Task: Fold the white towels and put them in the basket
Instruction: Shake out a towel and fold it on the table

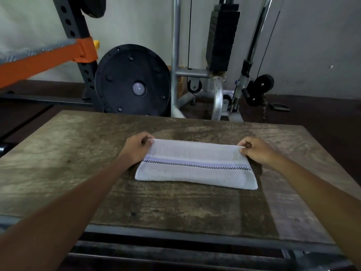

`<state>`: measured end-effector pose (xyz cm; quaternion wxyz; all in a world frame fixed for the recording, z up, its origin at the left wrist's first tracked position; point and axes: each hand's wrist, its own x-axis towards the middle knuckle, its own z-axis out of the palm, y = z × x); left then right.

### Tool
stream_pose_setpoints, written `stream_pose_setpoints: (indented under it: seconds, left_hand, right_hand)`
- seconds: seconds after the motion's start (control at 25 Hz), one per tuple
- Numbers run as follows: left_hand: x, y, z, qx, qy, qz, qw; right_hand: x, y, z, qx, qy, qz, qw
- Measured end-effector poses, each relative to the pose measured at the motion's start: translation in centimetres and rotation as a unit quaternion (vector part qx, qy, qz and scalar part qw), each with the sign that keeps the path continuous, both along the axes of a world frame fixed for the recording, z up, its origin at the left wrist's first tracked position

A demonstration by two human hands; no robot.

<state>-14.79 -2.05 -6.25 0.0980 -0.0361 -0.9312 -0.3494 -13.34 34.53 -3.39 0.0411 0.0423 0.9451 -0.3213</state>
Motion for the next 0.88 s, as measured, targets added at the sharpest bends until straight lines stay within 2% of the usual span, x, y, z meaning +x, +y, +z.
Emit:
stream_pose_setpoints:
  seconds: [0.08, 0.16, 0.36, 0.44, 0.56, 0.64, 0.68, 0.76, 0.88]
  left_hand:
    - [0.4, 0.1, 0.9, 0.002, 0.010, 0.000, 1.000]
    - [1.3, 0.1, 2.7, 0.021, 0.034, 0.001, 0.999]
    - [4.8, -0.8, 11.2, 0.092, 0.106, -0.039, 0.989]
    - [6.5, -1.5, 15.3, 0.037, 0.157, -0.066, 0.985]
    - [8.7, -2.3, 19.9, -0.147, 0.201, -0.154, 0.956]
    - [10.1, -2.4, 21.3, -0.205, 0.179, -0.154, 0.950]
    - [10.5, -2.3, 21.7, -0.193, 0.168, -0.141, 0.956]
    - [10.9, -2.1, 22.1, -0.122, 0.131, -0.127, 0.976]
    - [10.6, -2.2, 20.9, -0.011, 0.002, -0.143, 0.990]
  right_hand:
    - [0.4, -0.2, 0.8, 0.004, -0.033, 0.018, 0.999]
    - [1.2, -0.1, 2.7, 0.049, -0.044, 0.044, 0.997]
    - [5.0, 0.1, 11.5, 0.050, 0.080, 0.044, 0.995]
    - [7.1, 0.4, 15.0, 0.054, 0.093, 0.064, 0.992]
    - [9.7, 1.2, 18.7, 0.062, 0.151, 0.072, 0.984]
    - [10.7, 1.3, 20.1, 0.078, 0.161, 0.086, 0.980]
    - [10.9, 1.4, 20.5, 0.078, 0.162, 0.087, 0.980]
    - [11.3, 1.7, 20.9, 0.064, 0.120, 0.096, 0.986]
    - [11.5, 2.4, 20.2, 0.043, 0.027, 0.104, 0.993]
